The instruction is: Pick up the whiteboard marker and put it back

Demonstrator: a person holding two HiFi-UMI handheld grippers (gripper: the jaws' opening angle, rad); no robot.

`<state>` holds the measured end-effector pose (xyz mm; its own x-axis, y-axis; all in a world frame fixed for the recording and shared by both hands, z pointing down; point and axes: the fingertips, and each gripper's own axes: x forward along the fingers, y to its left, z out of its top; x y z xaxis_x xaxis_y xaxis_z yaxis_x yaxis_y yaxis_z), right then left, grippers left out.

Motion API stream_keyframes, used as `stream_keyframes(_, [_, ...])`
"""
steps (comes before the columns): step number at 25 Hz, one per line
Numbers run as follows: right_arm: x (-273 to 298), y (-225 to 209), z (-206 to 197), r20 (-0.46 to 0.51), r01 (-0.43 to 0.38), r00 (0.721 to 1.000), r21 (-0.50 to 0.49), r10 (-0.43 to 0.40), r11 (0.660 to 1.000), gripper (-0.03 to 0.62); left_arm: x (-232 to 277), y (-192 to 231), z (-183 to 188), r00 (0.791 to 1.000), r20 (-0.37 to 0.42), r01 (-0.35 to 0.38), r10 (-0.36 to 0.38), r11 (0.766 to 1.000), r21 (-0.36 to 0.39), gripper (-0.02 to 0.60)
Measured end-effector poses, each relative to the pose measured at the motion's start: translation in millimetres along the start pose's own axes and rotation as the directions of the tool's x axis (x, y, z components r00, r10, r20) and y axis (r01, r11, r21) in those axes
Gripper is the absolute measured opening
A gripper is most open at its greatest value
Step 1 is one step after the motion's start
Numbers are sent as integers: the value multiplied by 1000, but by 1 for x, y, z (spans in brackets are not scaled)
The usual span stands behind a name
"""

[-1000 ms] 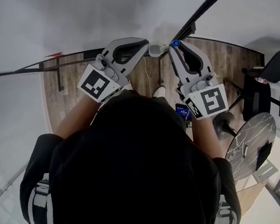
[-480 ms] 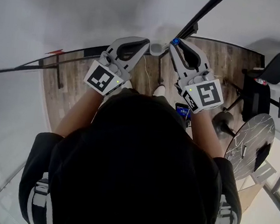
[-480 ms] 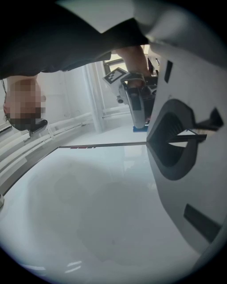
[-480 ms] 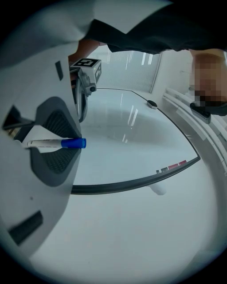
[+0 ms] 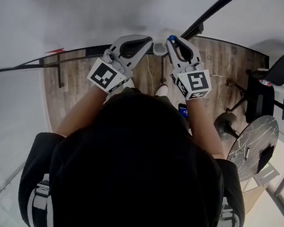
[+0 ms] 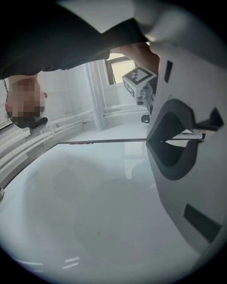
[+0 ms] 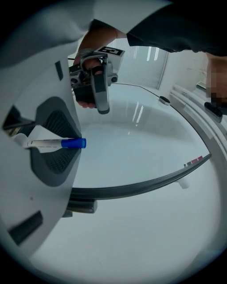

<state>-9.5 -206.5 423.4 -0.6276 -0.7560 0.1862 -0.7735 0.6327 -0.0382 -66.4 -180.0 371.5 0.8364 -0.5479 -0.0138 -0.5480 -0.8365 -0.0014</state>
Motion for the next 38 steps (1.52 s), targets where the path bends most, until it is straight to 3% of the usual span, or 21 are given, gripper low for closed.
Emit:
stream_keyframes(24, [44, -14, -104, -165, 40, 986, 79, -26, 996, 67, -3, 1, -19, 999, -35, 1, -2, 1000, -6, 3])
stream_keyframes(38, [58, -15, -160, -334, 53, 942, 110, -13, 993, 67, -5, 0, -21, 999, -49, 2, -3, 1000, -18, 3])
